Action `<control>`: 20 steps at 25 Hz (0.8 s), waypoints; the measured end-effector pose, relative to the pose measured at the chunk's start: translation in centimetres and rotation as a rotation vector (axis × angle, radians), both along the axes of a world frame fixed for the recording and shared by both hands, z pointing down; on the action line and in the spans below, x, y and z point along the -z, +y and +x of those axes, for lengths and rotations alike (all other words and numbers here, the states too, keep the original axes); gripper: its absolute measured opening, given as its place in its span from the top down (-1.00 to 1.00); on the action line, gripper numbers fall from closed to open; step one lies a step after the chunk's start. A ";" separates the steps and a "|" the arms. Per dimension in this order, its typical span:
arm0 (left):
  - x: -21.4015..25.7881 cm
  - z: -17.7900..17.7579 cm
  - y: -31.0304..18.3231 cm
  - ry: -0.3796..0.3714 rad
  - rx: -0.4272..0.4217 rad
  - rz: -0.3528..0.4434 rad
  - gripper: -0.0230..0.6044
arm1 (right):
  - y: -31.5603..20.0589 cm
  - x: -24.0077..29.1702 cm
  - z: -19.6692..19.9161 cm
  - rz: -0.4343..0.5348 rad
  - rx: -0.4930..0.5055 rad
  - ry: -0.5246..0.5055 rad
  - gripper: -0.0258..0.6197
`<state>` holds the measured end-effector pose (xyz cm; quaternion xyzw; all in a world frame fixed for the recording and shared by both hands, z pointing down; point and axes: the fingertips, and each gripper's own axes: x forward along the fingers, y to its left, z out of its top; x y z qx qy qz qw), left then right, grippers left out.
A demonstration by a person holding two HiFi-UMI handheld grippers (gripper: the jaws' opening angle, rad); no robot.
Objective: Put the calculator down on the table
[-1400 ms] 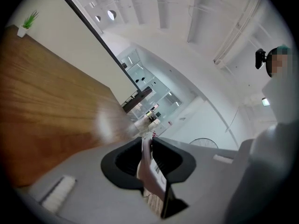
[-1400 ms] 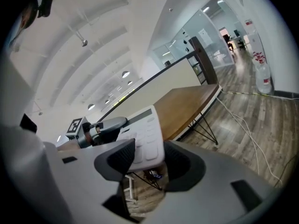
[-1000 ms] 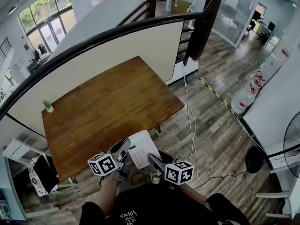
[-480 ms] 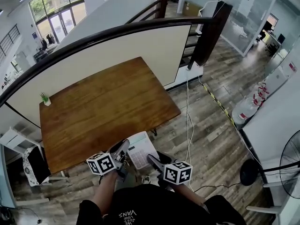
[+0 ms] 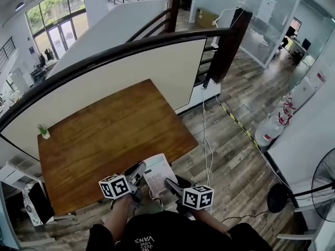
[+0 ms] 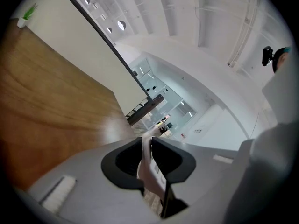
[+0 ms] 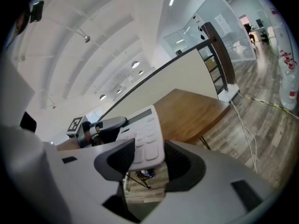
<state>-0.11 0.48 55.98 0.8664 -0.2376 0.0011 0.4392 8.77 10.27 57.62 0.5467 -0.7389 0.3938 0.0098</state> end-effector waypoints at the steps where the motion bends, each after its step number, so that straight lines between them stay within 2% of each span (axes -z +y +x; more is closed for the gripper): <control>1: 0.1 0.4 -1.0 0.003 -0.003 0.002 0.70 | -1.0 0.1 0.4 0.003 0.000 0.004 0.30; 10: -0.4 1.7 -9.9 0.021 0.013 0.013 0.69 | -10.1 -0.9 1.7 -0.016 0.033 0.008 0.30; 20: -0.7 0.7 -15.9 0.054 0.105 -0.018 0.70 | -16.8 -0.4 1.6 -0.033 0.104 0.049 0.30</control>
